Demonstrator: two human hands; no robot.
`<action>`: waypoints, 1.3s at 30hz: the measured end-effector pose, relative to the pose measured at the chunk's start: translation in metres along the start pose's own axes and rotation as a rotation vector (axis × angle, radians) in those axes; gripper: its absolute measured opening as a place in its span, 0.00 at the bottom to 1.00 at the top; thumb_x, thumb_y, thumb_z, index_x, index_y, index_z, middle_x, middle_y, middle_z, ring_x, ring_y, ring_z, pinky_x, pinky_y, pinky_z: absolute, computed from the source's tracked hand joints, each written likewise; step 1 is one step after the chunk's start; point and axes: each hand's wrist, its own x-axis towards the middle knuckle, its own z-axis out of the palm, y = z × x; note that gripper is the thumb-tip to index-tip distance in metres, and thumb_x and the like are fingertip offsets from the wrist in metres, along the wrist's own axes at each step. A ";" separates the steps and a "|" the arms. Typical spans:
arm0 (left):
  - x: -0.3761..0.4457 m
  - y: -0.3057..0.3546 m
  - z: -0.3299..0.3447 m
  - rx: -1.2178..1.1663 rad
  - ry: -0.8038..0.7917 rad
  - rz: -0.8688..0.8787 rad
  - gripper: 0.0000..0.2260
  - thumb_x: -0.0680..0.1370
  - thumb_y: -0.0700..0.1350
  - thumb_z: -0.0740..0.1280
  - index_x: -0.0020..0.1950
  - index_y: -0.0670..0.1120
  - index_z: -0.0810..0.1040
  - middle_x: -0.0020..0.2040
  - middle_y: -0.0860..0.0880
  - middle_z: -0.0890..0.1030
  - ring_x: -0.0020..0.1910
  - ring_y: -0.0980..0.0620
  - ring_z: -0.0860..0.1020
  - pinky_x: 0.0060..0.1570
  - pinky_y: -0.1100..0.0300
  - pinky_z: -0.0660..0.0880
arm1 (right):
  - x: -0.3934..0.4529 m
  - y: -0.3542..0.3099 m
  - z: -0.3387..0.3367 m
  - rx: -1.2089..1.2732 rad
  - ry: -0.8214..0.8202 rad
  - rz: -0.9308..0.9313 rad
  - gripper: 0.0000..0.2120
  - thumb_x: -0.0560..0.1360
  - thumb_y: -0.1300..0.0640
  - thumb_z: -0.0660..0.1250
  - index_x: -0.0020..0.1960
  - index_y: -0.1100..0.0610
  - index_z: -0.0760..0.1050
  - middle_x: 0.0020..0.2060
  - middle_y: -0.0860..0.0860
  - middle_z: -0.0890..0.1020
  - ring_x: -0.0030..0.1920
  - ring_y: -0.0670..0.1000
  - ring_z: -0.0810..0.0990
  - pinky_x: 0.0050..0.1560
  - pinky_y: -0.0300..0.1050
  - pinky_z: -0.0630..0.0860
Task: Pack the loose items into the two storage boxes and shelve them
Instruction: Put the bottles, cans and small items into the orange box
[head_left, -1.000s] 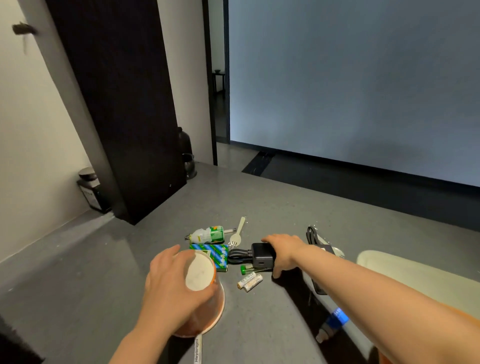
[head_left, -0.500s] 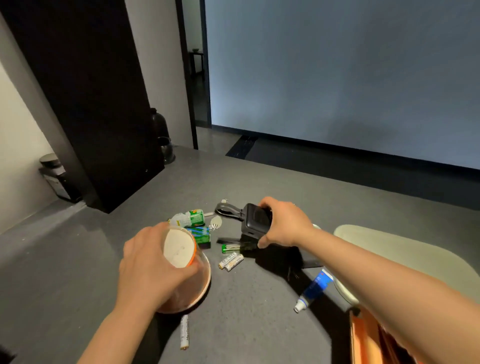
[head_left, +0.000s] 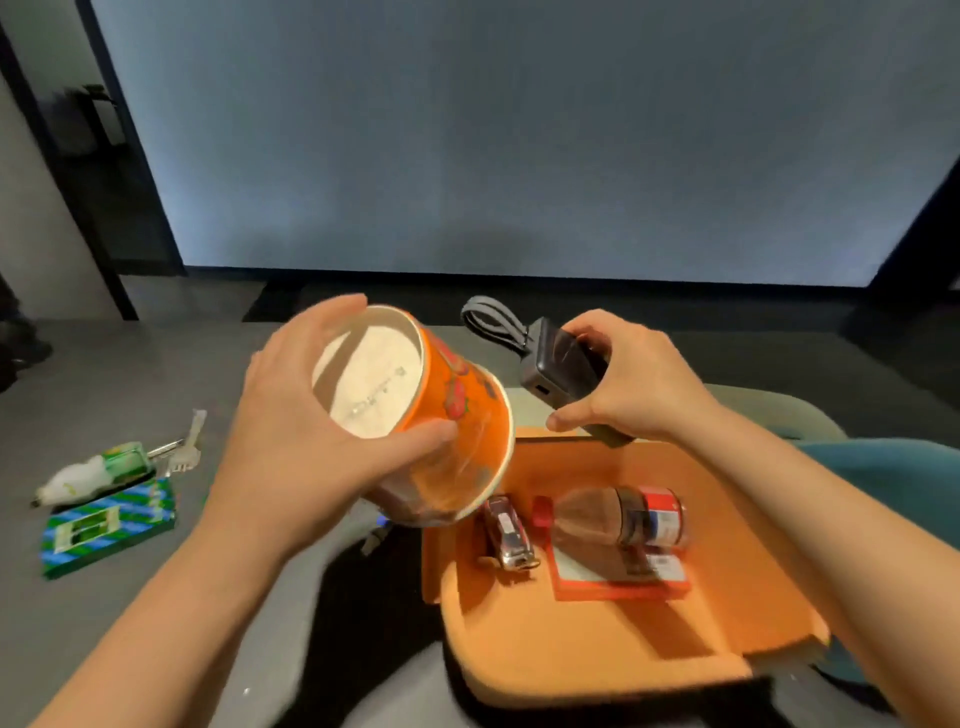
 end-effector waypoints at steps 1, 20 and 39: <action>-0.001 0.006 0.013 -0.046 -0.046 -0.003 0.43 0.50 0.64 0.76 0.64 0.64 0.68 0.63 0.61 0.72 0.65 0.56 0.70 0.64 0.50 0.70 | -0.010 0.011 -0.008 -0.002 0.031 0.026 0.38 0.56 0.46 0.82 0.62 0.45 0.70 0.55 0.45 0.78 0.53 0.47 0.76 0.49 0.43 0.76; -0.047 -0.012 0.113 0.115 -0.209 0.011 0.42 0.52 0.59 0.79 0.64 0.64 0.66 0.62 0.61 0.68 0.60 0.64 0.59 0.59 0.59 0.61 | -0.109 0.108 -0.001 -0.003 -0.188 0.157 0.43 0.47 0.40 0.79 0.60 0.37 0.69 0.51 0.34 0.78 0.52 0.39 0.77 0.55 0.43 0.77; -0.023 0.025 0.114 0.246 -0.140 0.135 0.42 0.55 0.63 0.73 0.68 0.58 0.67 0.65 0.56 0.69 0.65 0.54 0.62 0.58 0.58 0.63 | -0.086 0.106 0.040 -0.542 -0.833 -0.083 0.39 0.58 0.48 0.80 0.64 0.44 0.66 0.54 0.48 0.79 0.54 0.52 0.77 0.50 0.50 0.75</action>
